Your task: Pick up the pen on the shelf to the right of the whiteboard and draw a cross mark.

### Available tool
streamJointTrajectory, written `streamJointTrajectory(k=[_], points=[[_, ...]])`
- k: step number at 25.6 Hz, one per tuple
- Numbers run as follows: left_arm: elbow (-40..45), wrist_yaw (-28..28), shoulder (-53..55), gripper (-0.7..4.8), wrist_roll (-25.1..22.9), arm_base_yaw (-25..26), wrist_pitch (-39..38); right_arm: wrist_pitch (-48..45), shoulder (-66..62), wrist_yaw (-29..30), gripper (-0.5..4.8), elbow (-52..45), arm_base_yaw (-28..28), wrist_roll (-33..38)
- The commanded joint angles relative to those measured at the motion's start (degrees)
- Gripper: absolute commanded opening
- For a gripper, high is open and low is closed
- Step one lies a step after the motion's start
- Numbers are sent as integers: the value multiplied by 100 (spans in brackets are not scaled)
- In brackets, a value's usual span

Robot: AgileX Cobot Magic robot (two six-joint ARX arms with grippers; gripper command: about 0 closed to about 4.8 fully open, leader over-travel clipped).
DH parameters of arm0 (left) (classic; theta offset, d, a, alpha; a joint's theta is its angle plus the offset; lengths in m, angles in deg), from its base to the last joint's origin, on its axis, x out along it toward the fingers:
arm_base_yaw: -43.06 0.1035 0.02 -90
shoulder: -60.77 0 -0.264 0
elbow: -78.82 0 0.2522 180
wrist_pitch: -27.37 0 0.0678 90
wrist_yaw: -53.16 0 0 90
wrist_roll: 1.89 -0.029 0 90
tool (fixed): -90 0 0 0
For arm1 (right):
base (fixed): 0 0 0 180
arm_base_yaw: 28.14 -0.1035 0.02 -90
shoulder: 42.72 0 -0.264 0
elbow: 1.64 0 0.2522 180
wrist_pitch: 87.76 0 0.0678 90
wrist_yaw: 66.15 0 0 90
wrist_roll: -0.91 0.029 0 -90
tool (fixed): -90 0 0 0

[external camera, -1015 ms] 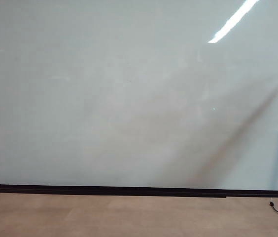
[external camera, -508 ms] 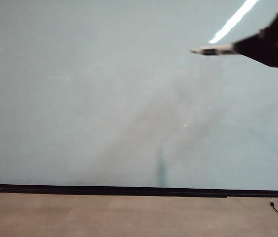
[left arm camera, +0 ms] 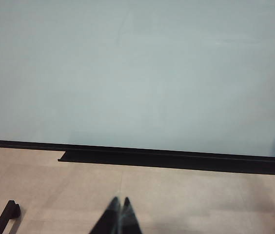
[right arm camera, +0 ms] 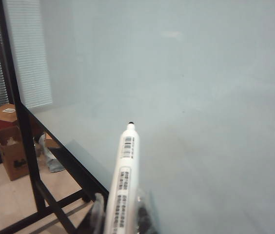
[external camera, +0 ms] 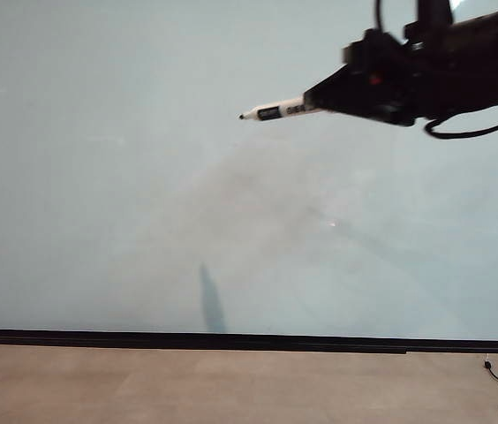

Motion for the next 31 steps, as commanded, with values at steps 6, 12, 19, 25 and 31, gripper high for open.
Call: streamJointTrajectory(k=[6, 12, 19, 25, 31], points=[[-15, 20, 2, -5, -22, -2, 50, -1504, -909, -529, -6, 192, -221, 1150], [-15, 20, 2, -4, -22, -2, 52, -2249, -1565, -748, -6, 507, -334, 1652], [-15, 20, 2, -4, -24, -2, 50, -1346, -1589, -754, -6, 1169, -361, 1624], [-15, 20, 2, -5, -24, -2, 50, -702, -1626, -754, -6, 1727, -365, 1405], [-15, 22, 2, -4, -24, -2, 50, -627, -1759, -761, -6, 1912, -372, 1412]])
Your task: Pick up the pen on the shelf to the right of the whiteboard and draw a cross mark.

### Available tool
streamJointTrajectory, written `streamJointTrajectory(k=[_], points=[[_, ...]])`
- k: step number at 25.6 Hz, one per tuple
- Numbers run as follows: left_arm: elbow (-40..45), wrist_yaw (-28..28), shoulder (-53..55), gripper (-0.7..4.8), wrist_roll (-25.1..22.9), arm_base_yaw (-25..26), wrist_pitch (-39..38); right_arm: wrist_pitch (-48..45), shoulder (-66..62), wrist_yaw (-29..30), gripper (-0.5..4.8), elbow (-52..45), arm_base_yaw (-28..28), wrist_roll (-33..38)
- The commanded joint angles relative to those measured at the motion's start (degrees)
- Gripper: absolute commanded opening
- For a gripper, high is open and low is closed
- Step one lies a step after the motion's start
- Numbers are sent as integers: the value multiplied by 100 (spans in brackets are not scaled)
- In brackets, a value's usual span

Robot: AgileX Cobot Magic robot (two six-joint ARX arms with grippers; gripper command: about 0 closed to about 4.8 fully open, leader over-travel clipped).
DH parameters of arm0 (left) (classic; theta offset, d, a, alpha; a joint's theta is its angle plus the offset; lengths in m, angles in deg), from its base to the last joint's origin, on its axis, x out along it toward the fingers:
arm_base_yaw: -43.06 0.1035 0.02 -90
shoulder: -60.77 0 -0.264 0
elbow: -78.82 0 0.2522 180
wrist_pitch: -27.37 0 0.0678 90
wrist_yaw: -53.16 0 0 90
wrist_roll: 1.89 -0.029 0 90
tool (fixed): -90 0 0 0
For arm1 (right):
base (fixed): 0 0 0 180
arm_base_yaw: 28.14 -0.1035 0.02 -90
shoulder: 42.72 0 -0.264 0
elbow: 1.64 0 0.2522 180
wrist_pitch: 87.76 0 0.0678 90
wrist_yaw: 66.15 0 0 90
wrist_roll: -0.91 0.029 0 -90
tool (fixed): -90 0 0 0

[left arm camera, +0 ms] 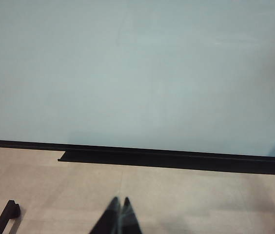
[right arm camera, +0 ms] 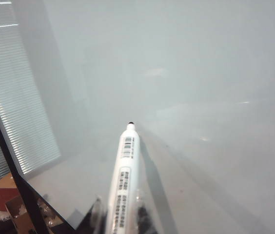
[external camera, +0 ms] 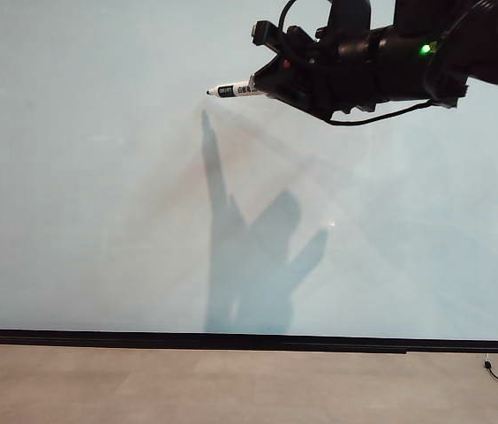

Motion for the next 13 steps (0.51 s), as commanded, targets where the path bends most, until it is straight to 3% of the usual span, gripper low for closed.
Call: streamJointTrajectory(k=[1, 13], points=[[-15, 20, 2, -4, -22, -2, 52, 13, -39, -24, -6, 98, -28, -17], [-15, 20, 2, -4, -24, -2, 50, 188, -70, -549, -6, 201, -39, -20]])
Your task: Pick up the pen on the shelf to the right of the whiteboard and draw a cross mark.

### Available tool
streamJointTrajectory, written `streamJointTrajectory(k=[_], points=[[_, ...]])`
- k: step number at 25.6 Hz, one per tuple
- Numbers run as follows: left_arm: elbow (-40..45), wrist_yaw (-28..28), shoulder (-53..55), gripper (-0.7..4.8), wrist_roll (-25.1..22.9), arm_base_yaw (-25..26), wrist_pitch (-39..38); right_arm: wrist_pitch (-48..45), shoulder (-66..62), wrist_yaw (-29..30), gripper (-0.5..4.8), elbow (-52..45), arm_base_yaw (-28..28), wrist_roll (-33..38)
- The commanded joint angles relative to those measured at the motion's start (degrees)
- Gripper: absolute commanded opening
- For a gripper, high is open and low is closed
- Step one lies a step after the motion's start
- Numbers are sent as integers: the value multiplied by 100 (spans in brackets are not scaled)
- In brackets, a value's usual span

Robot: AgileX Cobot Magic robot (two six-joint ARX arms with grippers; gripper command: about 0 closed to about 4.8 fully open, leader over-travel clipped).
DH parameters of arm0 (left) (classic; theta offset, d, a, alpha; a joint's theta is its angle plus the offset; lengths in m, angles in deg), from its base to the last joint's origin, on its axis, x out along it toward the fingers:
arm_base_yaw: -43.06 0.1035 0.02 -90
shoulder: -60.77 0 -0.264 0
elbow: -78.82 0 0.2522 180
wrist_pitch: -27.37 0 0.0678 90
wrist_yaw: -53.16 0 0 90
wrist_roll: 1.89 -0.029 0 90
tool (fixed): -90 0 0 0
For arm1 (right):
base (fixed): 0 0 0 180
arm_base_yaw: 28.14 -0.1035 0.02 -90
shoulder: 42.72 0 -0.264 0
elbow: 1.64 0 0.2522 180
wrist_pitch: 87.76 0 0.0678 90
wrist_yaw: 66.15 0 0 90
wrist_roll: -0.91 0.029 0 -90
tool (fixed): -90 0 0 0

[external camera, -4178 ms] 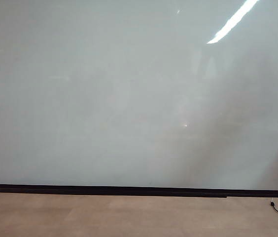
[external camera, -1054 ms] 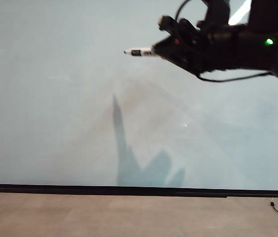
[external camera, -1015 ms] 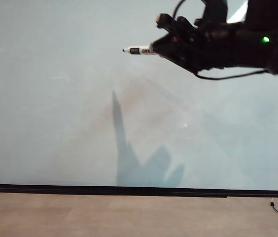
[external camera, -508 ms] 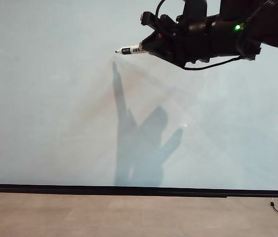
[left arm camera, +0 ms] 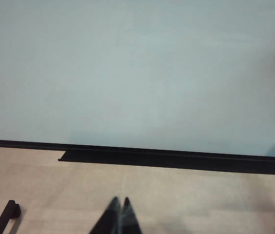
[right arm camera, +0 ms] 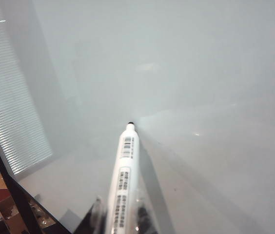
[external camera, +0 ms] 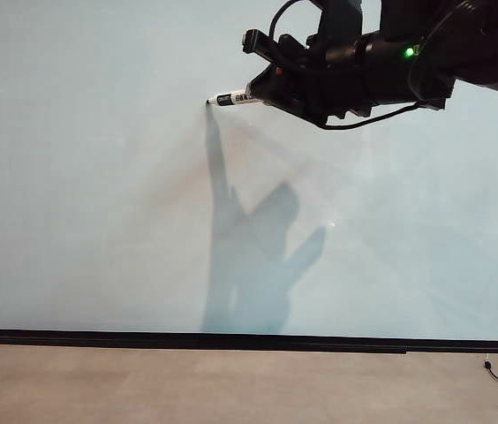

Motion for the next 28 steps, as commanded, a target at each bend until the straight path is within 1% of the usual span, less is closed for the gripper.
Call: streamJointTrajectory(k=[1, 28], points=[[-15, 22, 0, -5, -26, -2, 50, 2, 31, -223, -6, 37, 4, -20], [-15, 22, 0, -4, -26, -2, 52, -81, 31, -728, -6, -431, 20, -57]])
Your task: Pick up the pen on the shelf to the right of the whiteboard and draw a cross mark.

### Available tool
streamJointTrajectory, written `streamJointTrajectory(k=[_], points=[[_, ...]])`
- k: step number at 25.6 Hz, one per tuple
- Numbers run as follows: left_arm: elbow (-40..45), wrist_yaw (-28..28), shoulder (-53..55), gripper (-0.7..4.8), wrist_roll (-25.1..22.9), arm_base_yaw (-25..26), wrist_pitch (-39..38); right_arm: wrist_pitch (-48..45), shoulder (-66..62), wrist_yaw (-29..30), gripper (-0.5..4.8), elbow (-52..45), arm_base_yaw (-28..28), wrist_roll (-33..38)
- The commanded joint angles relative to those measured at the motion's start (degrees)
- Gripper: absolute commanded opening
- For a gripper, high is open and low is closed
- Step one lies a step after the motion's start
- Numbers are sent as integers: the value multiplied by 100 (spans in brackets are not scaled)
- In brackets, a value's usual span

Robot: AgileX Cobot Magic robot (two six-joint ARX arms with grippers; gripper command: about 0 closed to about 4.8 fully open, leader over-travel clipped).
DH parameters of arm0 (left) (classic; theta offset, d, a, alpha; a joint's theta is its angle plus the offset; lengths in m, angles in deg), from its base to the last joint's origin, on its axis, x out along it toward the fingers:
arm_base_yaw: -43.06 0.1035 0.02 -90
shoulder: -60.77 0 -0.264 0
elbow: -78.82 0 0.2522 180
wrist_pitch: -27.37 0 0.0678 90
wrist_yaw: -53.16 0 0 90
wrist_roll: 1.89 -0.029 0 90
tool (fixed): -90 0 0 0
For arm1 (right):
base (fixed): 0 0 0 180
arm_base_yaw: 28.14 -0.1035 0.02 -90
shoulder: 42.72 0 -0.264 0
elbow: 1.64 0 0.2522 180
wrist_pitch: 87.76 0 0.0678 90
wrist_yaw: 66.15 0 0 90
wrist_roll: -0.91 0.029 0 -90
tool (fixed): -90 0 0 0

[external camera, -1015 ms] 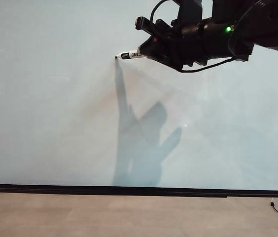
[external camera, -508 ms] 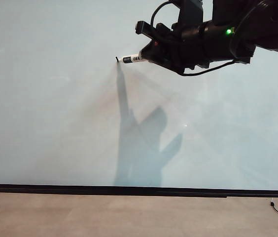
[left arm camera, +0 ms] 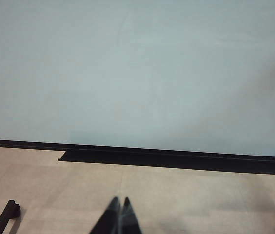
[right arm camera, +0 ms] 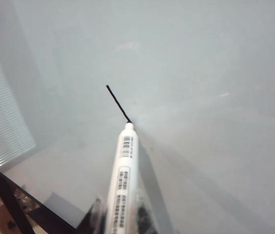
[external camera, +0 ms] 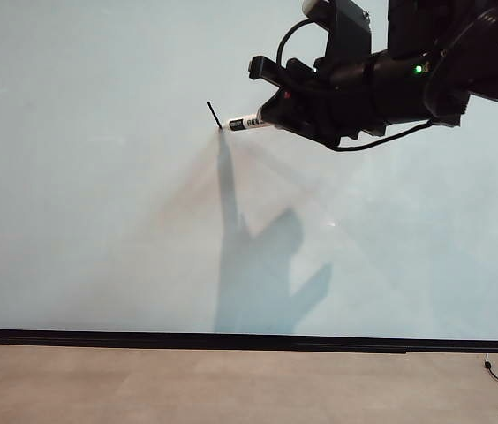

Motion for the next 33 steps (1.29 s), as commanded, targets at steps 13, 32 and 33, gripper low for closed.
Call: streamJointTrajectory(k=[13, 32, 33], points=[[-15, 20, 0, -4, -26, -2, 50, -240, 20, -448, -6, -415, 186, 9], [-15, 20, 0, -4, -26, -2, 50, -92, 20, -557, -6, -501, 289, 2], [-15, 20, 0, -5, -24, -2, 50, -90, 20, -564, -6, -520, 289, 2]])
